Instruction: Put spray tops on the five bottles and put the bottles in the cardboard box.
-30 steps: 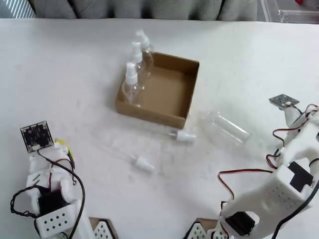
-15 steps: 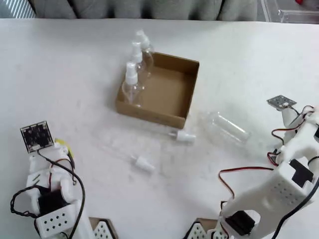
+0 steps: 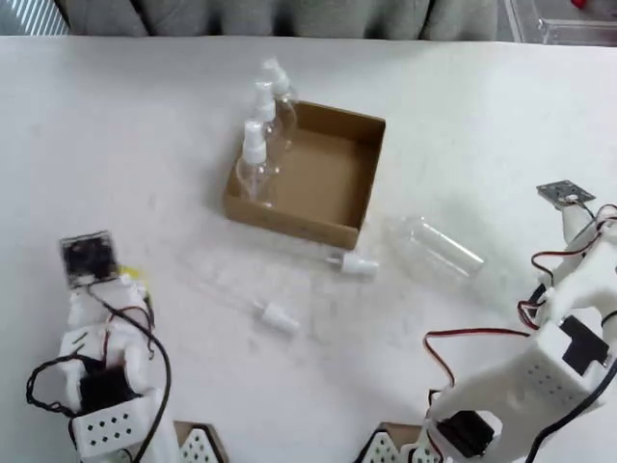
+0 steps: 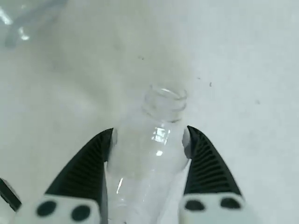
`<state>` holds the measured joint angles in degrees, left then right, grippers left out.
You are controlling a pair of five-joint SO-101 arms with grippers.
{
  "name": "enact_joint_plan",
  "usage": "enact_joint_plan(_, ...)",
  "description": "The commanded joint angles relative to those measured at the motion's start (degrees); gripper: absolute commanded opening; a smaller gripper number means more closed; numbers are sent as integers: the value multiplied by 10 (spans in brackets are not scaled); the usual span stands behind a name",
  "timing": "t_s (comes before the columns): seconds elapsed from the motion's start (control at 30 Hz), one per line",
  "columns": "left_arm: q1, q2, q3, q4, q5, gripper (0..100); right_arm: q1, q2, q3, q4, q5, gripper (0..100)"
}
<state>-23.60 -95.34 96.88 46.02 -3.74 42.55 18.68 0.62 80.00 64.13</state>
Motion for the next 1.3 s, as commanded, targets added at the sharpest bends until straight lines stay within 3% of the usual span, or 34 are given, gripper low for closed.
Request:
enact_joint_plan(0.0, 87, -7, -112, 104, -77, 83, 31, -45, -16, 7, -1, 16)
enact_joint_plan(0.2, 201, -7, -245, 288, -233, 85, 60, -44, -14, 7, 40, 16)
enact_joint_plan(0.4, 369, -7, -247, 428, -375, 86, 83, -44, -16, -2, 47, 16)
enact_joint_plan(0.7, 536, 8, -251, 380, -434, 119, 93, -30, -15, -16, 48, 16)
enact_joint_plan(0.83, 568, 123, -256, 380, -459, 197, 88, -7, -17, -17, 78, 16)
enact_joint_plan(0.97, 606, 249, -307, 375, -491, 203, 88, 12, -18, -17, 94, 16)
enact_joint_plan(1.27, 606, 403, -395, 256, -510, 204, 81, 16, -19, -18, 101, 16)
